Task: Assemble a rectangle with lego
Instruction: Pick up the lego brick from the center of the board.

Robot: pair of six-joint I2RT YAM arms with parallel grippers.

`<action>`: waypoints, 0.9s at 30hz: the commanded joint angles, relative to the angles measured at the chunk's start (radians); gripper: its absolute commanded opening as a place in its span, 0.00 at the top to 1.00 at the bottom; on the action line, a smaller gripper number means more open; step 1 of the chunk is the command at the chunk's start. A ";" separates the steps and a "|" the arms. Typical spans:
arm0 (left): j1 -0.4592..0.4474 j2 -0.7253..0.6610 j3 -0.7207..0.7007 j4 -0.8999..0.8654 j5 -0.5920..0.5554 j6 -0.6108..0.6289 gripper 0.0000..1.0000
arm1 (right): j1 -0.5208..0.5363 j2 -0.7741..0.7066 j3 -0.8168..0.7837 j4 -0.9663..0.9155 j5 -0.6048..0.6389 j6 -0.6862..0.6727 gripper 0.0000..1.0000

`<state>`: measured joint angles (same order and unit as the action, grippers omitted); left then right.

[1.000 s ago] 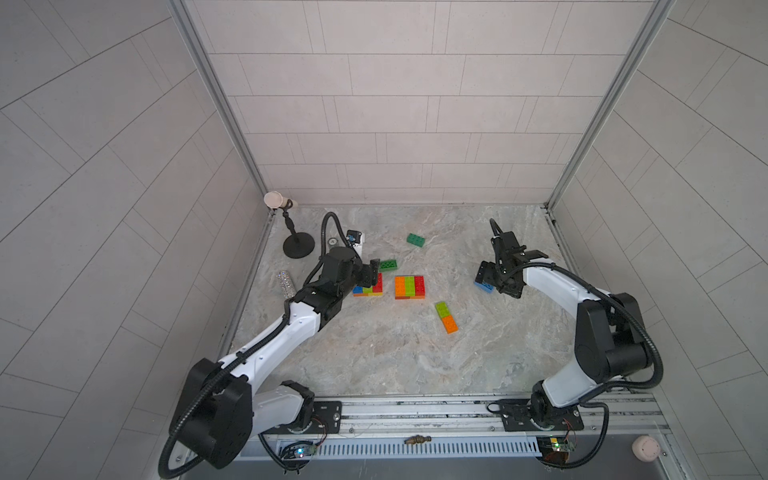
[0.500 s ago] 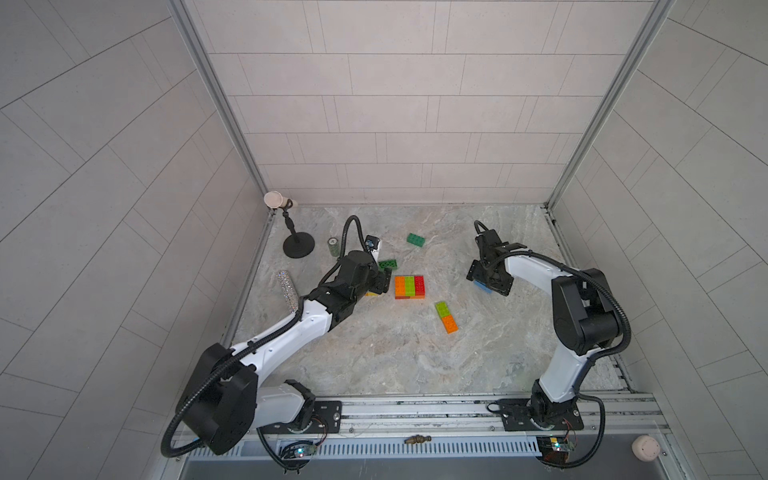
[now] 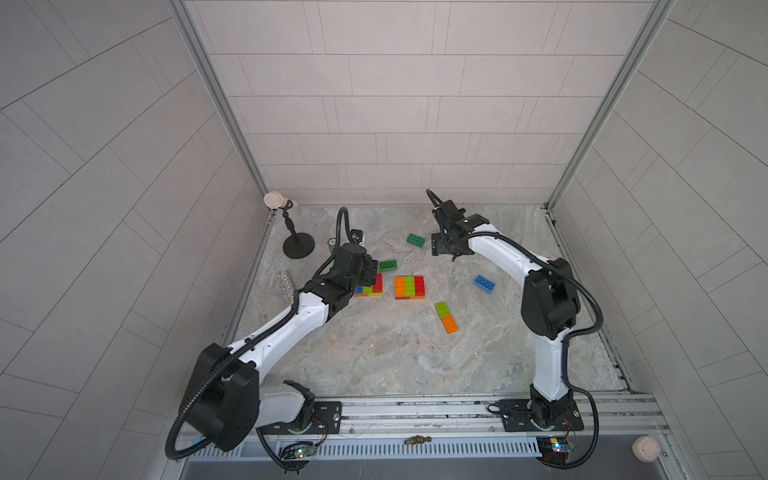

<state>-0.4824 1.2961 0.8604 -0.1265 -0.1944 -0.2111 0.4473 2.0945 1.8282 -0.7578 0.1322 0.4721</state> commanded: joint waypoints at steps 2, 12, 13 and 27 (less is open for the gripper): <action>0.016 -0.006 0.018 -0.064 -0.005 -0.046 0.24 | -0.011 0.175 0.194 -0.060 -0.102 -0.199 0.12; 0.026 -0.014 -0.012 -0.044 0.032 -0.068 0.24 | -0.009 0.482 0.620 -0.189 -0.139 -0.386 0.14; 0.026 -0.011 -0.010 -0.044 0.035 -0.068 0.24 | -0.009 0.491 0.622 -0.179 -0.145 -0.396 0.14; 0.026 -0.025 -0.010 -0.057 0.041 -0.054 0.25 | -0.013 0.635 0.753 -0.070 -0.177 -0.424 0.20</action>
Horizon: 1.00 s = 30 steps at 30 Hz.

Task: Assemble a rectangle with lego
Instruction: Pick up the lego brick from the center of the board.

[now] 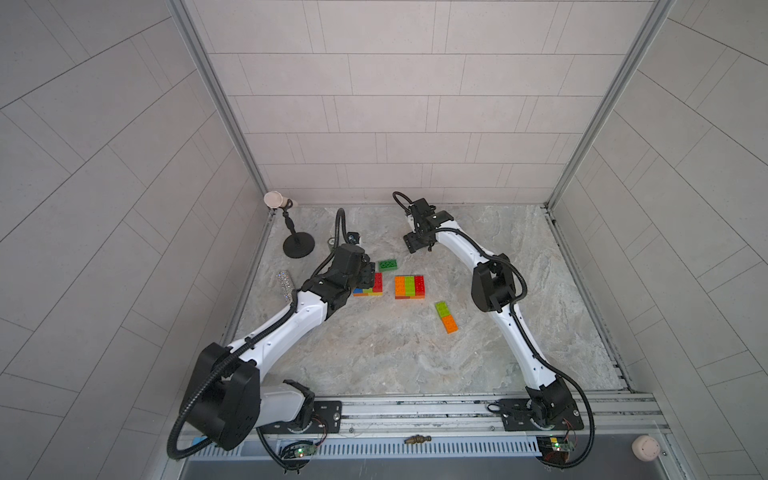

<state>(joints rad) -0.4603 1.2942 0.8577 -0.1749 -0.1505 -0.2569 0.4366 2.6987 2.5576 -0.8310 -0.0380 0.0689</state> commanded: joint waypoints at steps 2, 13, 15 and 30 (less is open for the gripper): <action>0.004 -0.024 -0.009 -0.012 -0.004 -0.009 0.25 | -0.005 0.042 0.027 0.015 -0.009 -0.015 0.21; 0.005 -0.045 -0.008 -0.028 -0.005 -0.010 0.26 | -0.009 0.049 0.044 0.040 -0.059 -0.008 0.53; 0.005 -0.053 -0.010 -0.028 -0.005 -0.014 0.26 | -0.008 0.040 0.044 0.040 -0.058 -0.009 0.61; -0.071 -0.100 -0.082 0.128 0.067 0.034 0.32 | -0.016 -0.532 -0.576 -0.042 0.045 0.170 0.81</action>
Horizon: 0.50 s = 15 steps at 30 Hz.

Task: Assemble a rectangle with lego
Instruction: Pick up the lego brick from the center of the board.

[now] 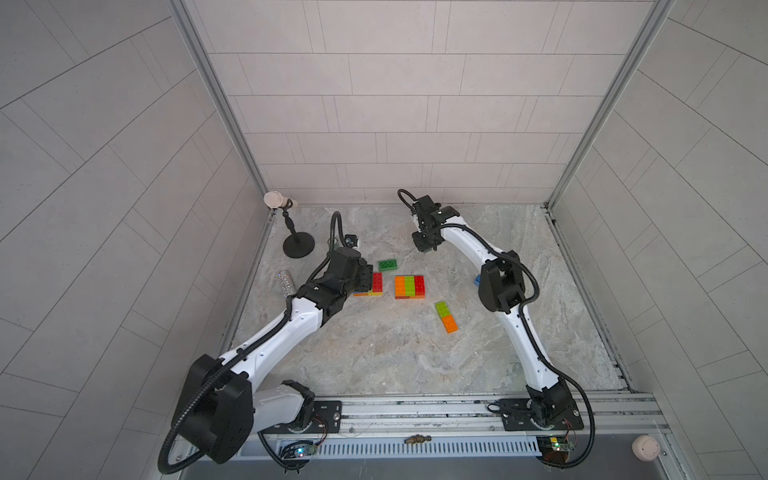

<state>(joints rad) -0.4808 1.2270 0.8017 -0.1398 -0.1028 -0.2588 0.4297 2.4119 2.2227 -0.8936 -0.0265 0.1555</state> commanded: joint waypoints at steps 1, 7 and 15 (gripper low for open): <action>-0.083 -0.036 -0.039 0.133 0.002 0.070 0.31 | -0.013 -0.330 -0.363 0.069 0.020 0.110 0.80; -0.254 -0.028 -0.137 0.440 -0.021 0.250 0.30 | -0.019 -0.738 -0.897 0.118 0.010 0.239 0.81; -0.370 0.110 -0.137 0.602 0.018 0.244 0.30 | -0.020 -0.971 -1.250 0.054 -0.019 0.331 0.77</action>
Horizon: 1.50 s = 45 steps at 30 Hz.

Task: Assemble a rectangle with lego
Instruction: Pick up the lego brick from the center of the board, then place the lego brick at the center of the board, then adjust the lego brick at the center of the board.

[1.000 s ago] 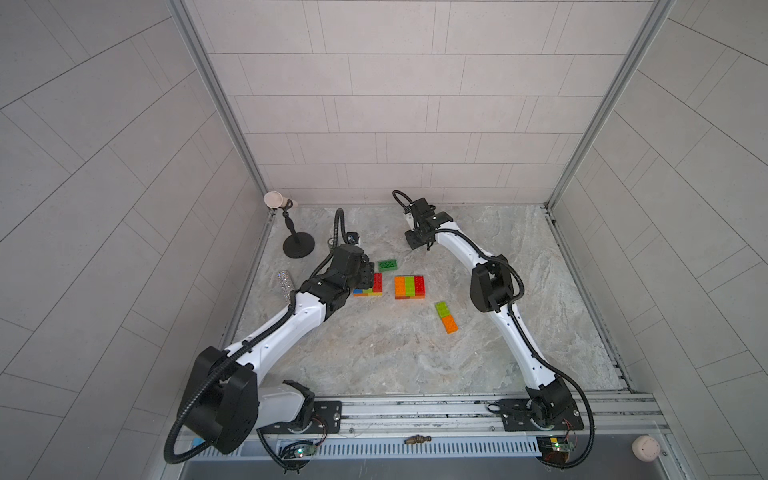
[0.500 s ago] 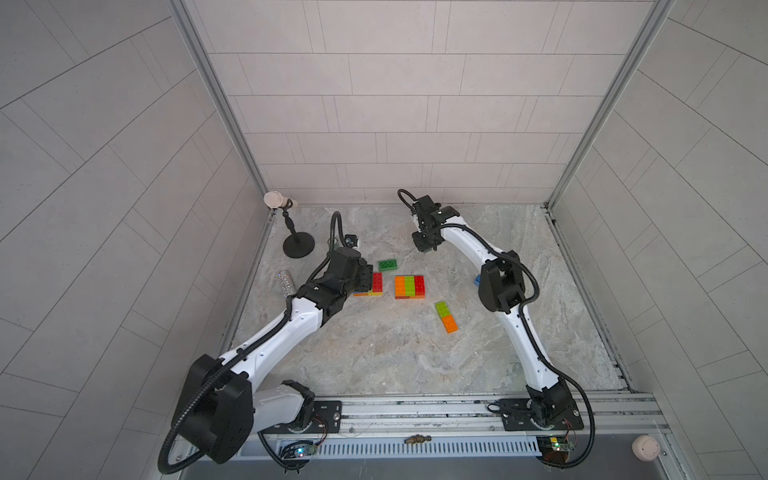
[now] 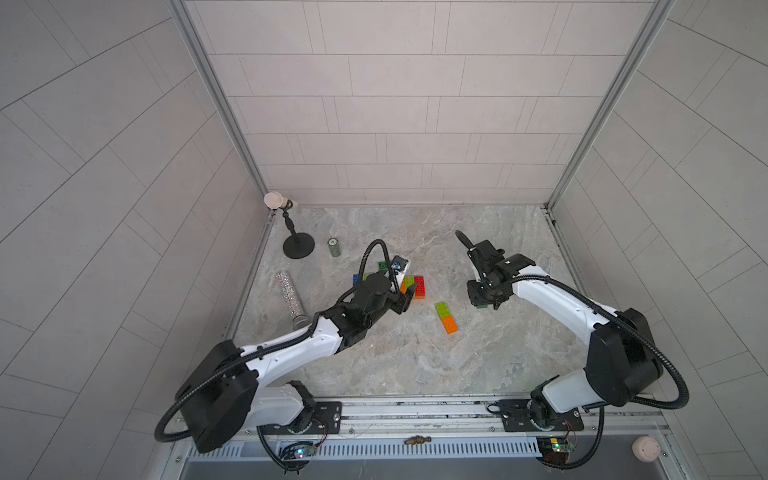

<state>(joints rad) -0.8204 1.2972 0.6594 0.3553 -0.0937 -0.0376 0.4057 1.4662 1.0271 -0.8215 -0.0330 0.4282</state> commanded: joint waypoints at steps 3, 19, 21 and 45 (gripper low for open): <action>-0.056 0.080 0.021 0.136 0.005 0.006 0.31 | 0.004 -0.004 -0.103 -0.010 0.008 0.076 0.73; -0.068 0.070 0.024 0.108 -0.013 0.042 0.31 | 0.034 -0.080 -0.162 -0.076 -0.014 0.315 0.44; -0.068 0.076 0.027 0.108 -0.013 0.042 0.31 | 0.092 -0.138 -0.171 -0.078 -0.018 0.418 0.43; -0.068 0.076 0.033 0.076 -0.021 0.030 0.31 | -0.123 -0.012 -0.232 0.159 -0.082 0.362 0.39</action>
<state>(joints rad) -0.8867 1.3857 0.6693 0.4385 -0.1062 -0.0101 0.2947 1.4254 0.7467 -0.6456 -0.1459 0.8639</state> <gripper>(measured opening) 0.689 0.597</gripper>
